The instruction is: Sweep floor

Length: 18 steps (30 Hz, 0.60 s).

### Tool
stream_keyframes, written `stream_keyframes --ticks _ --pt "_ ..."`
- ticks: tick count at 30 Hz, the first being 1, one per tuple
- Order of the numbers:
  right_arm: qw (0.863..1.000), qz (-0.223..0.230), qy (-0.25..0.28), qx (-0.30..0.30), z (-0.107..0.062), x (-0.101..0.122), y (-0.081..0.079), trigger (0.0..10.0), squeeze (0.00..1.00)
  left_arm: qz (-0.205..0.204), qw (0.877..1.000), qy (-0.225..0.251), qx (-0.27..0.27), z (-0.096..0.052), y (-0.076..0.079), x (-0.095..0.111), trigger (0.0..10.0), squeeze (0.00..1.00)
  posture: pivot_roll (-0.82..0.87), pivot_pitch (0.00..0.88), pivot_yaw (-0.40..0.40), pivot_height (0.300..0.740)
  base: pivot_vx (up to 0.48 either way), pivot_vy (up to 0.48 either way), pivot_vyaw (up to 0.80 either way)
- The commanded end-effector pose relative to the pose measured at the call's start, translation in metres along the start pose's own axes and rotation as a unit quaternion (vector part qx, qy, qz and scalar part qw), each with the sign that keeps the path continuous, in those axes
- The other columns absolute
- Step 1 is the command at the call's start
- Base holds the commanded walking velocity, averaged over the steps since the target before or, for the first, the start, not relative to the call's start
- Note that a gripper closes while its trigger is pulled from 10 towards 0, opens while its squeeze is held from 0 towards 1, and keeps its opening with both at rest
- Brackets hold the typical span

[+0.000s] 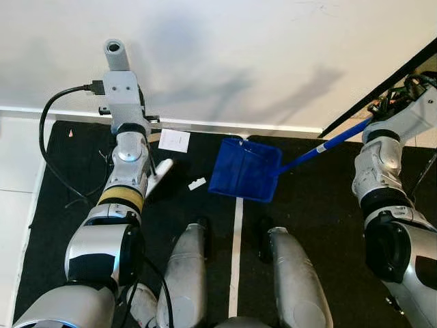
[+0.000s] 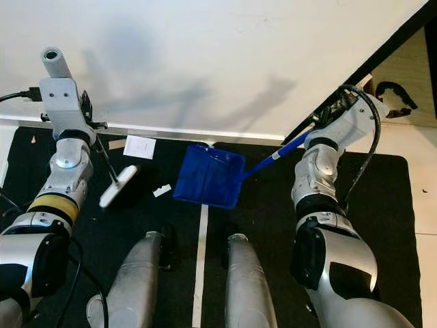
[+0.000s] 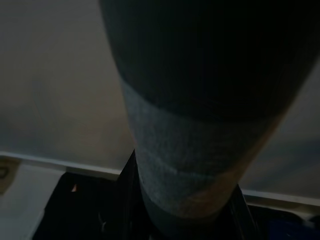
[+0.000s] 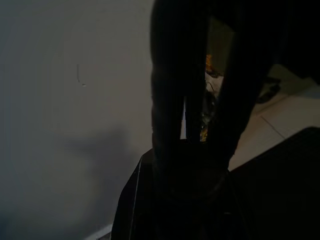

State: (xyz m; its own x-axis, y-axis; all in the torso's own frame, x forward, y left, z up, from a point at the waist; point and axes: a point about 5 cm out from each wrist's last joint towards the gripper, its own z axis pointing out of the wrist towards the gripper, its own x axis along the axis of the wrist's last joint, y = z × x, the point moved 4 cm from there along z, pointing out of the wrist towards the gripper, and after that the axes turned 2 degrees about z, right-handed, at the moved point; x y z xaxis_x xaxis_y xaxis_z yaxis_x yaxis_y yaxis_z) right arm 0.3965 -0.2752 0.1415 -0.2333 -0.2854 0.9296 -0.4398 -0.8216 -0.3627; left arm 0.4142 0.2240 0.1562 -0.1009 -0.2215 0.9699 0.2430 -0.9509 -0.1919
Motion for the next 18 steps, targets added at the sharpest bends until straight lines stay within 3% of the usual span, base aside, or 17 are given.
stream_keyframes --ticks 1,7,10,16,17,18 --pt "0.999 -0.042 -0.013 -0.016 -0.005 -0.009 0.021 10.0 0.0 0.02 1.0 -0.016 0.014 -0.004 -0.013 -0.013 10.0 0.0 -0.01 0.396 0.012 0.74 0.0 0.0 0.0" --pt "0.997 -0.073 0.006 -0.029 -0.007 -0.004 0.036 10.0 0.0 0.034 0.996 -0.016 0.079 -0.001 -0.02 -0.008 10.0 0.0 -0.03 0.408 0.017 0.74 0.0 0.0 0.0" --pt "0.995 -0.084 0.031 -0.033 -0.008 0.005 0.044 10.0 0.0 0.017 0.995 -0.006 0.095 0.002 -0.023 -0.001 10.0 0.0 -0.04 0.413 0.022 0.74 0.0 0.0 0.0" --pt "0.995 -0.077 0.026 -0.05 -0.011 0.002 0.056 10.0 0.0 -0.017 0.997 -0.015 0.077 0.002 -0.014 -0.003 10.0 0.0 -0.04 0.399 0.042 0.74 0.0 0.0 0.0" --pt "0.997 -0.057 -0.013 -0.049 -0.019 -0.019 0.058 10.0 0.0 -0.044 0.997 -0.038 0.047 -0.003 0.003 -0.013 10.0 0.0 -0.03 0.357 0.053 0.74 0.0 0.0 0.0" --pt "0.997 -0.051 -0.025 -0.047 -0.023 -0.026 0.058 10.0 0.0 -0.055 0.997 -0.045 0.033 -0.006 0.01 -0.017 10.0 0.0 -0.03 0.357 0.053 0.74 0.0 0.0 0.0"
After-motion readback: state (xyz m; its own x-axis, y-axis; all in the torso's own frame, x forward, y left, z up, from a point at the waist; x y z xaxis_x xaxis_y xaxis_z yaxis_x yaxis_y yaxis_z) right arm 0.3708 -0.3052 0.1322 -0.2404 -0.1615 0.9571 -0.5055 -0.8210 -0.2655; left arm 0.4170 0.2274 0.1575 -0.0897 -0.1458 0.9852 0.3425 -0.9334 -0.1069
